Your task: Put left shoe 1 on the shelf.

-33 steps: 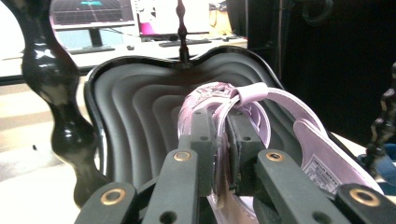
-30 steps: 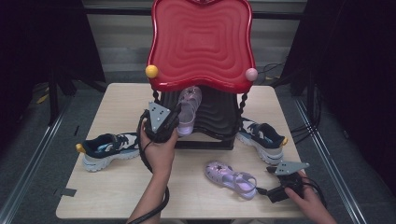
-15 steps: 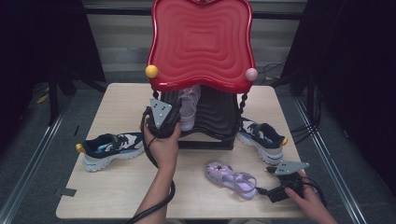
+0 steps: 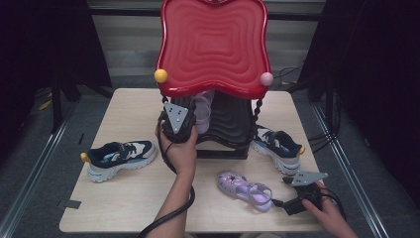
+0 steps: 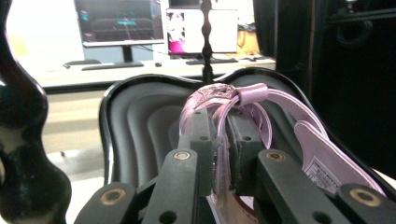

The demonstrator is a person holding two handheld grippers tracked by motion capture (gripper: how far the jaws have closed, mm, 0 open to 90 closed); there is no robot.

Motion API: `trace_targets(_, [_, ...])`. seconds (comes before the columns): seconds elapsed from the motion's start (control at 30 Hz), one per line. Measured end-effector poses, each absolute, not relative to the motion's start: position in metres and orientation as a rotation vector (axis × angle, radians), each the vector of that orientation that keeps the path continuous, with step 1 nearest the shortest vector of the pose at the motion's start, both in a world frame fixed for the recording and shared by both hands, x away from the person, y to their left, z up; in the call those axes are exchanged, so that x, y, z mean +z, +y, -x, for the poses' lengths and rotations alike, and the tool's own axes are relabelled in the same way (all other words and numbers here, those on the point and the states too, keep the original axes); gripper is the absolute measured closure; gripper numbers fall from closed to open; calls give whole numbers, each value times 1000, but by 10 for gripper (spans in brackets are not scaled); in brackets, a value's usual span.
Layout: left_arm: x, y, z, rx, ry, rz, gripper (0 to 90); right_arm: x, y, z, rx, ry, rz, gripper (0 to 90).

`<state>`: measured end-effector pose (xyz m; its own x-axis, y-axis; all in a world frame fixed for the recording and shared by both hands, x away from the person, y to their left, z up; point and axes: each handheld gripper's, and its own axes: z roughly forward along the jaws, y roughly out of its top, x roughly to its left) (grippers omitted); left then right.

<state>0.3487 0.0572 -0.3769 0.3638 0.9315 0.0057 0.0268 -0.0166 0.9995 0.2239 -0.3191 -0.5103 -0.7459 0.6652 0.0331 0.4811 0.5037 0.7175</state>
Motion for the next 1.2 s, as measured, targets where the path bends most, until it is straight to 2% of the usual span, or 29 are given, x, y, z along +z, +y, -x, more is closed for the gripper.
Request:
trace_targets(0.5, [-403, 40, -364, 1010, 984, -1393, 813, -510, -319, -224, 1074, 2503, -970, 74])
trace_targets(0.93, [-410, 42, -362, 934, 990, -1433, 787, -510, -319, -224, 1074, 2499, -973, 74])
trace_targets(1.2, [-413, 45, -366, 932, 1012, -1433, 782, -510, -319, -224, 1074, 2499, -973, 74])
